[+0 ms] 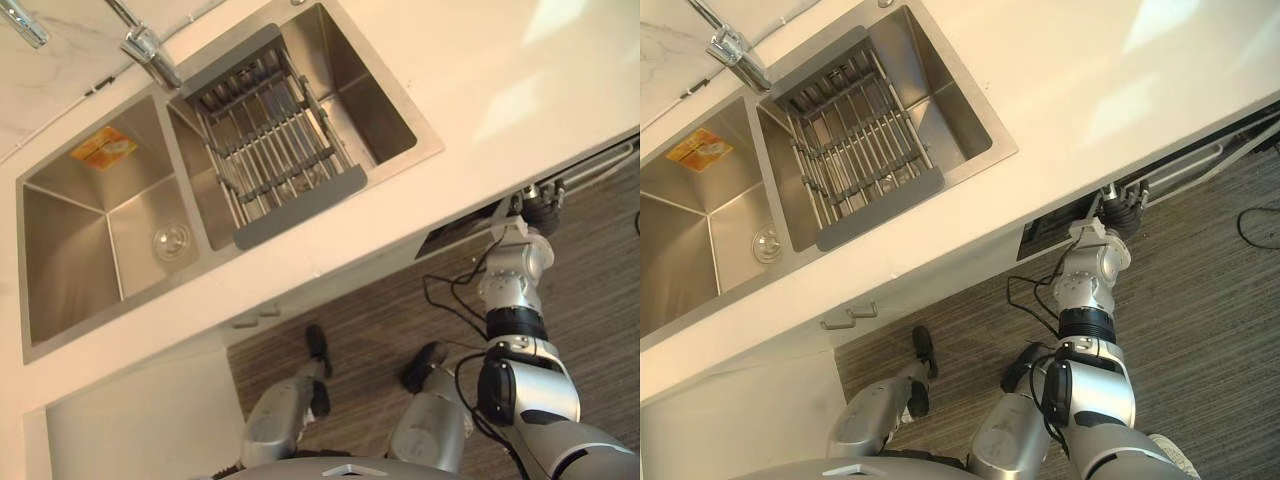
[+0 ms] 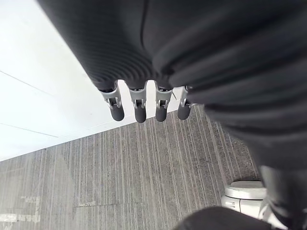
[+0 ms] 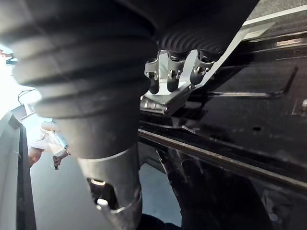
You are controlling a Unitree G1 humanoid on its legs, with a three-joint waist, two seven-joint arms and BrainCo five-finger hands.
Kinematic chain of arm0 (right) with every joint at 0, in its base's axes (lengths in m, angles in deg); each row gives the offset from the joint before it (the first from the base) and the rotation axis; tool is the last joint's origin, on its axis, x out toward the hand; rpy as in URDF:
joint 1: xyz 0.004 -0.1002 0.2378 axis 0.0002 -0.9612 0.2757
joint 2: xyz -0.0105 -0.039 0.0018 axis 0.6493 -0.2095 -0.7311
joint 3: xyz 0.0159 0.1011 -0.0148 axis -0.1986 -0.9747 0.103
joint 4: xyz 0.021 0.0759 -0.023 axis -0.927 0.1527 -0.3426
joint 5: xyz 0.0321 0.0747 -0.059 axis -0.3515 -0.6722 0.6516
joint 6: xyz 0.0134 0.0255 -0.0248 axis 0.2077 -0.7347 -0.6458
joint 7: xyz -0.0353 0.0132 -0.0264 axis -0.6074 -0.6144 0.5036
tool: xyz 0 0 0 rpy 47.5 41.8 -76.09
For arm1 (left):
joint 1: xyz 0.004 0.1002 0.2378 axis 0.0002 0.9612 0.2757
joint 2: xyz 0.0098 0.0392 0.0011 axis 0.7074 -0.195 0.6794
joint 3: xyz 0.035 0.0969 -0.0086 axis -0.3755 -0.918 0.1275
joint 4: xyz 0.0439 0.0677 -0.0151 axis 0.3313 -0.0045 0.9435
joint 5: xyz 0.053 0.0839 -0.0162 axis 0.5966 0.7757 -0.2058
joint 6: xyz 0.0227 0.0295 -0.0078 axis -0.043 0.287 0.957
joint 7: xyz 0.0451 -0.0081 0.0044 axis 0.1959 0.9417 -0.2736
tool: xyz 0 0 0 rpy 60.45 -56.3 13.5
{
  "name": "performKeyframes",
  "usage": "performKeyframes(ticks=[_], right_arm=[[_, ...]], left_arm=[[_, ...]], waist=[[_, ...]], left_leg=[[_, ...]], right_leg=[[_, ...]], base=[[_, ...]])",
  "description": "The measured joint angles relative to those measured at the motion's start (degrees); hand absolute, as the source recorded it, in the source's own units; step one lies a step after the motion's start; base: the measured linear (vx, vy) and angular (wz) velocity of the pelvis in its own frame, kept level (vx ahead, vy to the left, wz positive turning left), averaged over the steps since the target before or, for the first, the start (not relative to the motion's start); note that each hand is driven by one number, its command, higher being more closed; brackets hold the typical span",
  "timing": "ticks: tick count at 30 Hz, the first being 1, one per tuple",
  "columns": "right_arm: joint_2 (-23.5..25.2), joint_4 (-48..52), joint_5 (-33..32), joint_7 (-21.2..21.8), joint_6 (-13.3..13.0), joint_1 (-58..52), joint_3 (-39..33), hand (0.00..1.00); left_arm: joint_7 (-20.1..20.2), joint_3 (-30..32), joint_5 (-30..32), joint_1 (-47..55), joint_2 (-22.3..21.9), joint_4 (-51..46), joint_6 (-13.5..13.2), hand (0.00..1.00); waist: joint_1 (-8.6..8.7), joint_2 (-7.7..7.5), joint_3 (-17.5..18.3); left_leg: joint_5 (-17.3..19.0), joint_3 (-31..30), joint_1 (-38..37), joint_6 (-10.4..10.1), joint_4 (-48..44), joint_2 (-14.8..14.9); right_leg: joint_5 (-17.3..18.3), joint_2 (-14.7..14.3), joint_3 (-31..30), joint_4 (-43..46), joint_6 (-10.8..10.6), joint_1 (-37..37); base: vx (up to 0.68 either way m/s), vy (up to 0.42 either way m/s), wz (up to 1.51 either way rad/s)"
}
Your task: Walk over to the sink, pick up the cup, carry it to the dishwasher, place the cup inside the dishwasher, then close the dishwasher door
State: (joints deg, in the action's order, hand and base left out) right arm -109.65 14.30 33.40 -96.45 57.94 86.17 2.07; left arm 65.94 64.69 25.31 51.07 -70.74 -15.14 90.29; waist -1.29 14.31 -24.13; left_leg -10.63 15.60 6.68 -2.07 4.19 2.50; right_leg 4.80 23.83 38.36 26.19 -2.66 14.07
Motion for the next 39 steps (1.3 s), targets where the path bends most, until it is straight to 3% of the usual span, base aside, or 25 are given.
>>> performKeyframes(ticks=[5, 11, 14, 18, 23, 26, 29, 32, 35, 36, 37, 39], right_arm=[[-1.16, -1.70, -3.53, 2.91, 1.53, -0.52, 1.07, 0.00], [-3.25, -3.60, -6.33, 7.34, 2.82, -1.00, 2.49, 0.00], [-3.47, -3.20, -4.70, 9.37, 4.62, -3.64, 5.90, 0.00], [0.61, -0.96, 0.75, 10.13, 8.66, -12.39, 11.60, 0.00], [9.95, -1.15, 7.38, 10.64, 8.34, -27.13, 13.72, 0.00], [11.92, -1.79, 11.70, 9.43, 6.04, -35.43, 13.63, 0.00], [12.31, -5.40, 15.41, 6.45, 4.57, -38.48, 13.44, 0.00], [13.01, -9.55, 20.49, 4.28, 4.39, -39.42, 13.47, 0.00], [13.55, -14.83, 23.05, 3.08, 4.49, -39.84, 13.36, 0.00], [13.76, -16.40, 23.05, 2.77, 4.88, -40.03, 12.95, 0.00], [13.77, -17.19, 23.08, 2.70, 5.04, -40.04, 12.60, 0.00], [14.00, -17.71, 25.08, 2.33, 5.25, -40.72, 10.67, 0.00]], left_arm=[[-0.25, -0.12, 0.04, 0.10, 0.03, 0.09, -1.14, 0.00], [-0.65, -0.13, -0.10, 0.70, 0.30, 0.15, -2.76, 0.00], [-2.59, -0.12, -4.40, 1.41, 0.58, 0.42, -5.19, 0.00], [-5.15, 1.01, -15.32, 1.37, 1.41, 0.68, -9.21, 0.00], [-2.58, 2.16, -29.19, 0.94, 1.44, -0.37, -14.53, 0.00], [-1.58, 3.19, -37.42, 0.17, 1.40, -4.48, -16.86, 0.00], [-2.99, 3.32, -40.46, -0.28, 2.36, -5.47, -17.44, 0.00], [-2.37, 3.21, -40.94, -0.04, 2.42, -6.49, -17.09, 0.00], [1.21, 3.00, -41.16, 0.16, 2.46, -6.86, -16.70, 0.00], [3.93, 2.47, -41.64, 0.58, 2.32, -6.93, -18.27, 0.00], [5.20, 1.84, -41.64, 0.72, 2.01, -6.95, -19.41, 0.00], [10.26, 0.55, -41.64, 1.92, 1.34, -8.84, -20.47, 0.00]], waist=[[-0.20, -0.03, -0.02], [-0.14, 0.00, 0.00], [-0.06, 0.01, 0.02], [-0.17, -0.64, 0.49], [-0.11, -3.11, 2.73], [0.46, -6.64, 5.49], [1.10, -9.27, 7.28], [0.21, -10.96, 8.65], [-0.22, -11.90, 9.41], [-0.33, -12.49, 9.76], [-0.30, -12.65, 9.85], [-0.53, -12.69, 10.30]], left_leg=[[-0.26, -0.60, -0.35, -0.50, -0.03, 0.06], [-0.30, -1.29, 0.58, -0.48, -0.05, 0.70], [-0.26, -1.05, 0.37, -0.57, -0.15, 1.08], [0.92, -1.06, 0.06, -1.76, -1.50, 2.12], [1.98, -0.79, -1.80, -2.95, -1.99, 2.79], [2.61, -0.79, -3.11, -3.36, -1.65, 3.16], [3.57, -1.32, -5.20, -2.89, -1.07, 3.12], [3.98, -1.89, -5.35, -2.23, -0.95, 2.31], [5.19, -4.65, -6.73, -0.71, -0.02, 0.03], [5.33, -5.04, -7.64, -0.51, 0.70, -0.91], [5.35, -5.52, -8.02, -0.31, 0.69, -1.18], [5.77, -8.61, -9.73, 0.55, 0.66, -1.42]], right_leg=[[2.59, 0.90, 0.63, 2.38, -0.04, -0.26], [3.00, 0.60, 1.52, 2.51, 0.55, 0.11], [2.99, -0.07, 1.13, 1.98, 0.56, -0.01], [3.01, -1.56, 0.99, 0.67, 0.38, -1.27], [2.55, -2.73, 1.32, -1.46, -0.27, -4.09], [1.49, -4.40, 2.21, -5.08, -1.03, -6.86], [0.64, -5.27, 3.55, -7.84, -1.94, -10.20], [0.36, -4.38, 4.73, -8.02, -2.53, -11.13], [1.03, -1.42, 7.00, -5.53, -4.05, -14.14], [1.03, 0.19, 7.98, -3.24, -4.43, -15.46], [0.67, 1.11, 7.51, -1.45, -4.10, -15.67], [-3.43, 2.06, -1.52, 6.43, 0.04, -13.84]], base=[[-0.04, -0.071, 0.11], [-0.04, -0.083, 0.05], [0.01, -0.091, -0.06], [0.06, -0.102, -0.02], [0.11, -0.084, -0.03], [0.09, -0.014, -0.01], [0.06, 0.020, 0.09], [0.04, 0.063, 0.19], [0.03, 0.071, 0.55], [0.04, 0.053, 0.61], [0.10, 0.110, 0.74], [0.13, 0.145, 0.72]])
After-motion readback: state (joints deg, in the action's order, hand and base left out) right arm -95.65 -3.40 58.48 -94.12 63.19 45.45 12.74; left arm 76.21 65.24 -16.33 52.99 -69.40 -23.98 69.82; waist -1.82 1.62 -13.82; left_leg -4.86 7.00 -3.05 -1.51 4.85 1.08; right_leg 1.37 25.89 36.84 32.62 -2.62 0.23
